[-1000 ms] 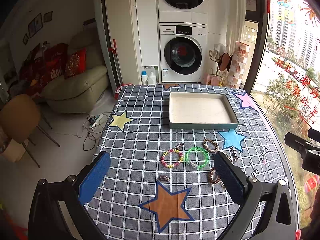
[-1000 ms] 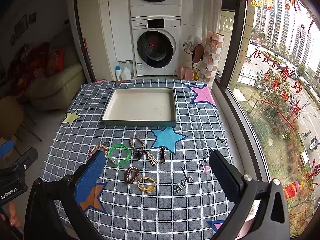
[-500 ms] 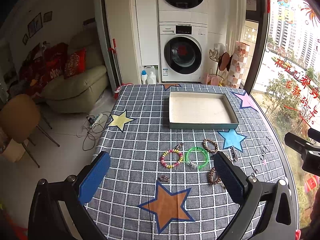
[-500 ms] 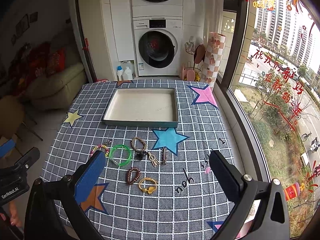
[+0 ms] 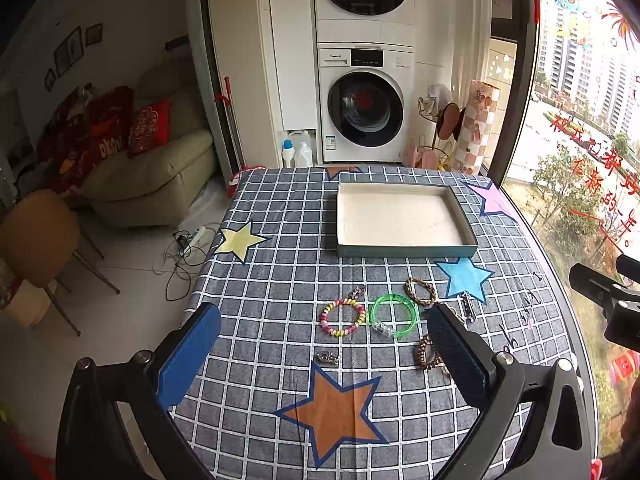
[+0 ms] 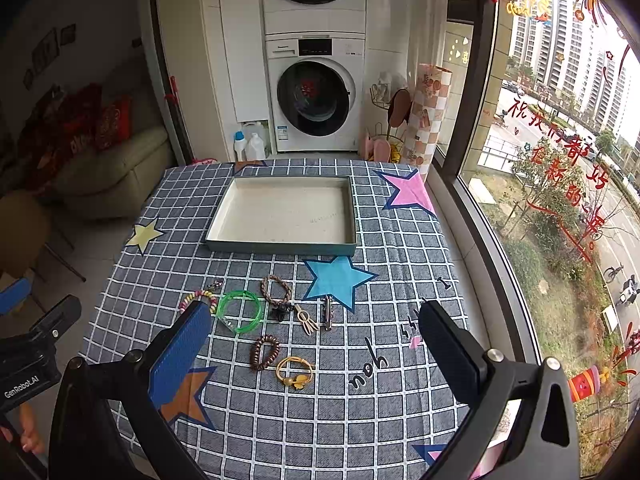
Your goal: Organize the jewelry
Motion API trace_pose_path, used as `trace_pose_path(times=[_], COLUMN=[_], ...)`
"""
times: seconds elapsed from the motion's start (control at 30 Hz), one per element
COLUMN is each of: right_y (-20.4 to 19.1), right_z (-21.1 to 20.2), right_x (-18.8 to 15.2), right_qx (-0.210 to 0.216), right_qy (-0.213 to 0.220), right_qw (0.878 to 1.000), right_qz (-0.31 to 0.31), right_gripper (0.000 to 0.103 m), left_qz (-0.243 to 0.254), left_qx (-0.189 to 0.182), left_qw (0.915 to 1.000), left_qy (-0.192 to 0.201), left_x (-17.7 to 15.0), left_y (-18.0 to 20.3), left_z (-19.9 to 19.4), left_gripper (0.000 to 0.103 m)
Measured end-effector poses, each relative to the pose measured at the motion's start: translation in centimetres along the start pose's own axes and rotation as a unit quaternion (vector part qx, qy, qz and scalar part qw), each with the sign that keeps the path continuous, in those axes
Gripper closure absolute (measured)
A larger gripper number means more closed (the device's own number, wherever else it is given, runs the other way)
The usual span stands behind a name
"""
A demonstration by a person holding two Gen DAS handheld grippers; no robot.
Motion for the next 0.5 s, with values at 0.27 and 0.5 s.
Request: trace_pose_path(times=[0.27, 0.5], right_y=[0.04, 0.49], right_z=[0.04, 0.25], right_x=[-0.02, -0.15], right_qx=[0.0, -0.002], right_qy=[-0.001, -0.002], right_qw=[1.0, 1.0], right_qz=[0.0, 0.003], right_gripper=[0.0, 0.0], left_qz=[0.003, 0.006], left_qx=[-0.002, -0.003], left_qw=[1.0, 1.0], left_qy=[0.0, -0.001], left_x=[-0.12, -0.14], left_y=[0.29, 0.6], left_z=[0.18, 0.28], left_gripper=[0.0, 0.0])
Point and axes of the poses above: each gripper's, at about its wrist camera, not at the fingertips, and z roughly the way its jaws point, y to its right, x to its top, the point moved 10 cm from there along z, roughly the way its jaws point, and after that the axes turned 12 degrees about y, right-handed, at the moved point
